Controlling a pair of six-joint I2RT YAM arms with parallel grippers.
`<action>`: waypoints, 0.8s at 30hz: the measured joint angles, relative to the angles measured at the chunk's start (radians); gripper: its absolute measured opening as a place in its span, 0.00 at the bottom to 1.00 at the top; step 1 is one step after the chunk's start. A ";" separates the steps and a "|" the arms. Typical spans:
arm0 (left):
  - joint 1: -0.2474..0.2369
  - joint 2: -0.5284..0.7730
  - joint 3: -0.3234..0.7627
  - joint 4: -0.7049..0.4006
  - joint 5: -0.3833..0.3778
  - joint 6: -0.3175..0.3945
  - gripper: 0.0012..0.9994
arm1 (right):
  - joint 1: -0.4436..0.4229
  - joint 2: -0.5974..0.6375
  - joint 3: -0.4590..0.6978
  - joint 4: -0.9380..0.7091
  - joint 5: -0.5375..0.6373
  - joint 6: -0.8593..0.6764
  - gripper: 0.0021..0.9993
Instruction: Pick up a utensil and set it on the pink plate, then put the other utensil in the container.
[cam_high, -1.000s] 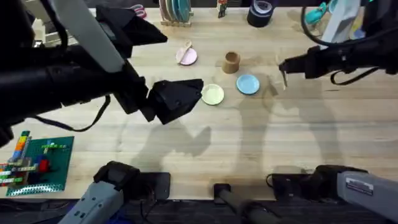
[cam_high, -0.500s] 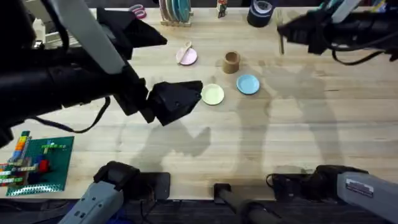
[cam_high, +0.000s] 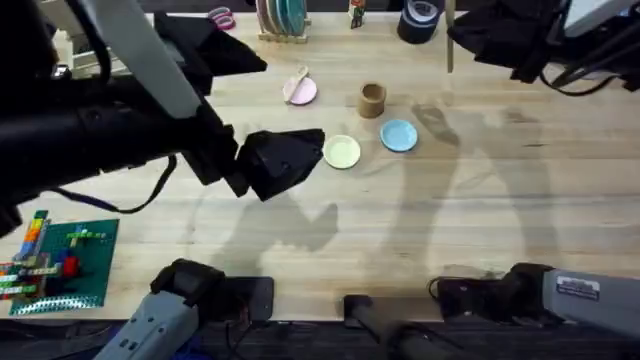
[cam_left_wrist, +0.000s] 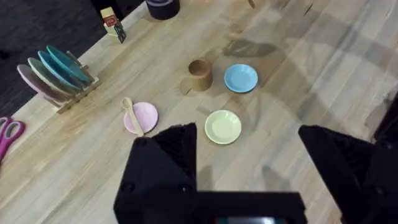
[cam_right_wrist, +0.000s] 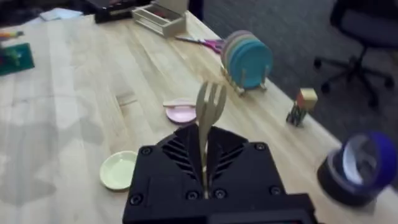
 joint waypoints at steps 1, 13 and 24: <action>0.000 0.000 0.000 0.000 0.000 0.000 1.00 | 0.003 0.014 0.000 0.029 -0.017 -0.014 0.03; 0.000 0.000 0.000 0.000 0.000 0.000 1.00 | 0.160 0.163 0.000 0.377 -0.114 -0.105 0.03; 0.000 0.000 0.000 0.000 0.000 0.000 1.00 | 0.200 0.226 0.000 0.416 -0.137 -0.126 0.03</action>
